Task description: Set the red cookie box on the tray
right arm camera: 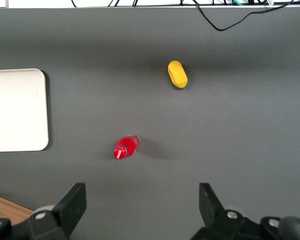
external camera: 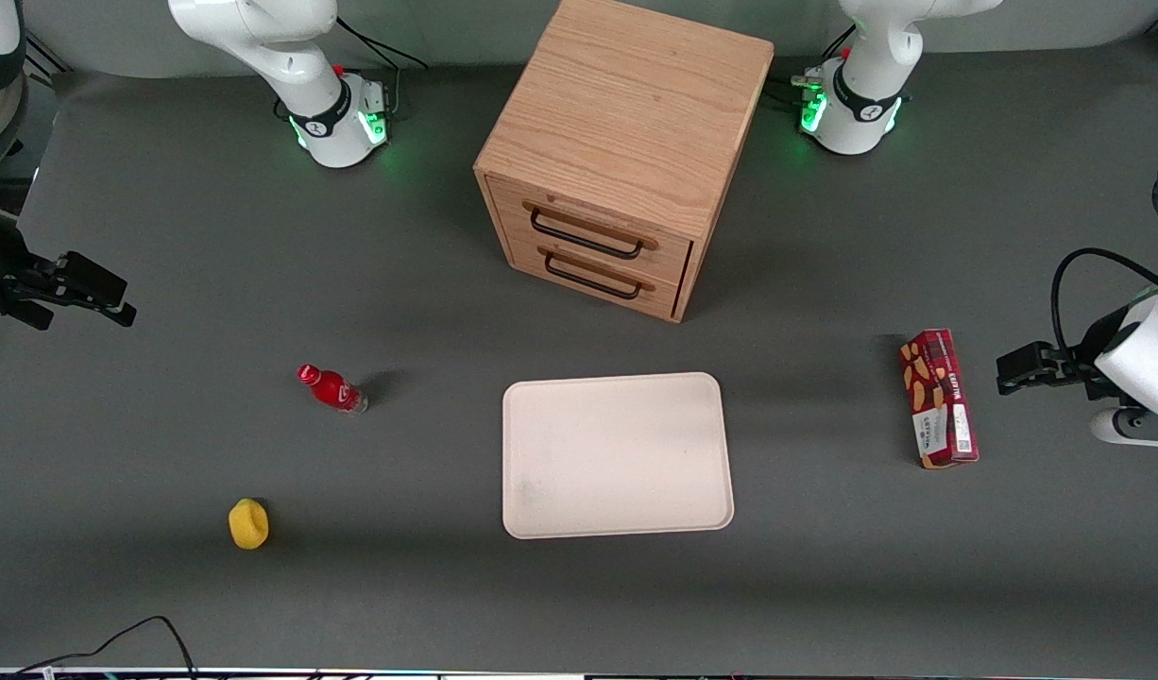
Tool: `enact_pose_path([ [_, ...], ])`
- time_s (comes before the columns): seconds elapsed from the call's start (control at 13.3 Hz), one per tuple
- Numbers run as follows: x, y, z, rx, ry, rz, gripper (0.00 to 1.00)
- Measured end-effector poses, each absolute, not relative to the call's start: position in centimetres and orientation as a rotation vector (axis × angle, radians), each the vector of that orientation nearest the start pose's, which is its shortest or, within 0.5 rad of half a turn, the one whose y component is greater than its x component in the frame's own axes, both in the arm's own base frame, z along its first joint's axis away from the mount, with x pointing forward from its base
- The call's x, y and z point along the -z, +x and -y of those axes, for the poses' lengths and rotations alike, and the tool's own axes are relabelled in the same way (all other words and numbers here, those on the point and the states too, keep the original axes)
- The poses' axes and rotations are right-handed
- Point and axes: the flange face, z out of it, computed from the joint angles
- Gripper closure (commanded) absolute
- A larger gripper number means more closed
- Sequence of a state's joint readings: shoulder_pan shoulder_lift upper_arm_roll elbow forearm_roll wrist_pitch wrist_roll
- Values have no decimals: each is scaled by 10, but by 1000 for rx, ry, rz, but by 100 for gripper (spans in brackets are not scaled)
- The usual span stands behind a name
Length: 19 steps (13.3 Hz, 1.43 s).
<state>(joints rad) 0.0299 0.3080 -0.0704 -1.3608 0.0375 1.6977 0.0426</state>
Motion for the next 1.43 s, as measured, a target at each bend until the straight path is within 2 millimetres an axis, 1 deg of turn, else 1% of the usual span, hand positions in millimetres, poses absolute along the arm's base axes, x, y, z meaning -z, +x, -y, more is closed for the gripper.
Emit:
enact_pose_path([
  [0.45, -546, 655, 11, 27, -3121, -134, 0],
  [0.9, -533, 656, -9, -23, -3118, -141, 0],
  [1.05, -518, 655, -12, -64, -3120, -134, 0],
  [1.13, -506, 656, -13, -83, -3120, -133, 0],
  [1.2, -490, 657, -13, -93, -3121, -130, 0],
  [1.43, -431, 659, -12, -93, -3124, -51, 0],
])
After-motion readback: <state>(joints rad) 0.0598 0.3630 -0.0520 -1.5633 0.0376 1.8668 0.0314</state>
